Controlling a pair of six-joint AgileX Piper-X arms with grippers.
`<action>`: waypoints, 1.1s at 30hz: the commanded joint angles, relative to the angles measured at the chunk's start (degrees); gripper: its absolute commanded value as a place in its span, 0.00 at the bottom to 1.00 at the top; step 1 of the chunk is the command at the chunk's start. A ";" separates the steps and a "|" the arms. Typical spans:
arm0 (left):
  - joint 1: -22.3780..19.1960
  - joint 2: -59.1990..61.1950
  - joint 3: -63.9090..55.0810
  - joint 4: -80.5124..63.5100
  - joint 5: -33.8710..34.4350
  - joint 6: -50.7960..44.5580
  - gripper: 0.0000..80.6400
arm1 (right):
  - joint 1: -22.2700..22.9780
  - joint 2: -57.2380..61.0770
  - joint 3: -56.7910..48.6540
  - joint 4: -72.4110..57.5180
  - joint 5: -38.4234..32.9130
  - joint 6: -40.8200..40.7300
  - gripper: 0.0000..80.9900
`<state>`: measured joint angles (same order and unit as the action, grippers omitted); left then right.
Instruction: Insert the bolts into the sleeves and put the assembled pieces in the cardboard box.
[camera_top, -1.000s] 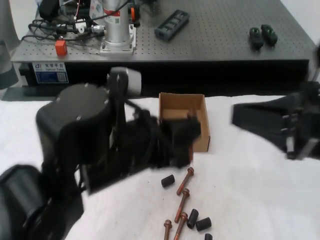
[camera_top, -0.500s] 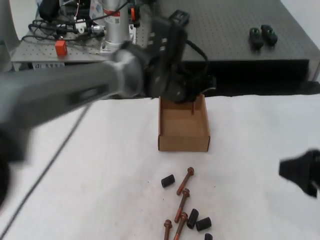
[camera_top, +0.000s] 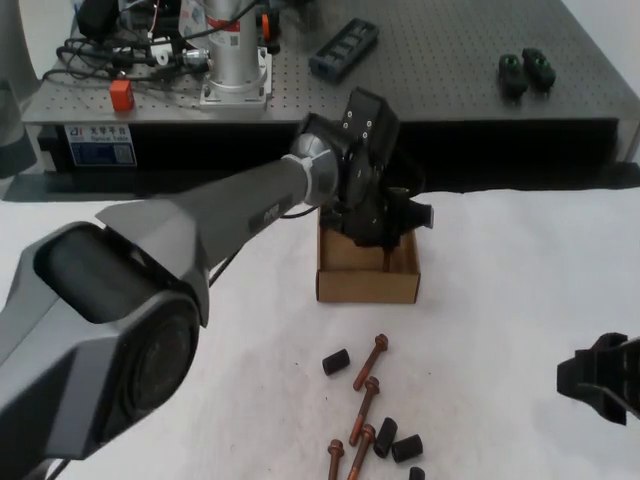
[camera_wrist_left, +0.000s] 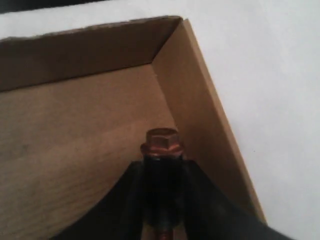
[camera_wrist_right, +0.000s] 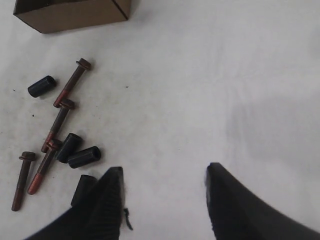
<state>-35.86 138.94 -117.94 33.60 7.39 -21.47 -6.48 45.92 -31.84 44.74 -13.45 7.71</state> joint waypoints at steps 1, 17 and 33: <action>0.28 -0.71 -1.35 -0.53 -0.34 -0.48 0.36 | -0.03 2.08 -0.33 -2.71 -0.66 -0.53 0.47; 2.53 -25.62 14.76 12.67 -24.77 7.53 0.27 | 22.16 29.88 -10.27 -3.42 4.36 1.03 0.47; 2.52 -58.02 63.04 -6.46 -13.99 6.25 0.26 | 33.65 46.04 -11.03 -9.22 5.85 10.68 0.46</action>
<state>-33.29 81.01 -54.52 28.21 -6.77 -14.63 26.22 90.66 -42.56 35.96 -7.55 17.24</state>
